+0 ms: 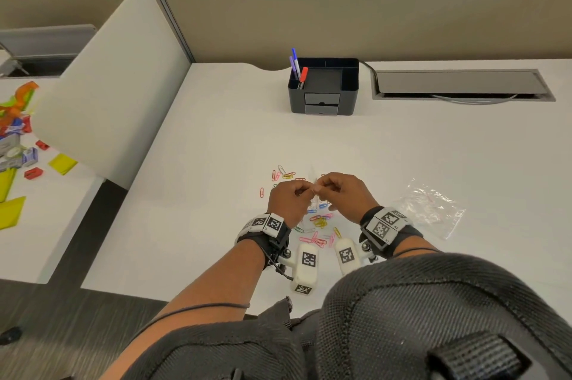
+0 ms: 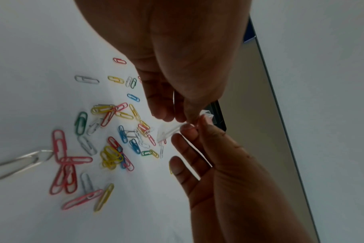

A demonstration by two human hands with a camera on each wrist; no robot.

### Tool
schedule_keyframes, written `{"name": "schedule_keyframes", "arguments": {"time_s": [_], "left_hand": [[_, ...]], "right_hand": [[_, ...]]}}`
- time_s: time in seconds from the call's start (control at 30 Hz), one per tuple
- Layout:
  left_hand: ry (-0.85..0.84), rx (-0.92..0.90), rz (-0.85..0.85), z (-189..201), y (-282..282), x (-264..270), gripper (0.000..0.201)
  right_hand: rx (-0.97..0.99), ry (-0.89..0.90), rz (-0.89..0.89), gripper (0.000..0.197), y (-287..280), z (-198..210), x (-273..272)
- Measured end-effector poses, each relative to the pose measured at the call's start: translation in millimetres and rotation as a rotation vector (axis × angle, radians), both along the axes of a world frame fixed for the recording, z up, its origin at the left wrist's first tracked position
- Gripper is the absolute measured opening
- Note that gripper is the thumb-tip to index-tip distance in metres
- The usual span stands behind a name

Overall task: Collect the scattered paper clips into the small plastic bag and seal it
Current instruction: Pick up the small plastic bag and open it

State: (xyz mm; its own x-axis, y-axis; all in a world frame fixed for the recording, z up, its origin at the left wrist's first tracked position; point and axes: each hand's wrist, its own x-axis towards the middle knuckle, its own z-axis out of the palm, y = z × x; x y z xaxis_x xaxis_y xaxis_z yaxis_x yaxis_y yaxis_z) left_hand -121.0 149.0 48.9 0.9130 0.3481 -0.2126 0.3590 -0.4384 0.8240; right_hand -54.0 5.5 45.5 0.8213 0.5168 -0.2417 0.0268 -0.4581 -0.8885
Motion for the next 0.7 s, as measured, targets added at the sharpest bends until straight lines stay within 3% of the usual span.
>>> {"name": "schedule_keyframes", "arguments": {"time_s": [0.27,0.47,0.57,0.7], "left_hand": [[-0.049,0.124,-0.001,3.1,-2.3,-1.1,0.02],[-0.027,0.136,-0.02,3.0,-0.6,-5.0,0.014],[-0.013,0.147,-0.058,5.6,-1.6,-8.4,0.014],[-0.02,0.107,0.028,4.8,-6.8,-11.1,0.019]], "right_hand": [[-0.031,-0.187,-0.171,0.009,3.1,-11.1,-4.4],[0.015,-0.086,-0.054,0.01,1.4,-8.9,-8.2],[-0.019,-0.103,0.005,0.015,-0.9,-6.1,-8.4],[-0.083,-0.175,0.044,0.021,0.5,-2.5,-9.7]]}}
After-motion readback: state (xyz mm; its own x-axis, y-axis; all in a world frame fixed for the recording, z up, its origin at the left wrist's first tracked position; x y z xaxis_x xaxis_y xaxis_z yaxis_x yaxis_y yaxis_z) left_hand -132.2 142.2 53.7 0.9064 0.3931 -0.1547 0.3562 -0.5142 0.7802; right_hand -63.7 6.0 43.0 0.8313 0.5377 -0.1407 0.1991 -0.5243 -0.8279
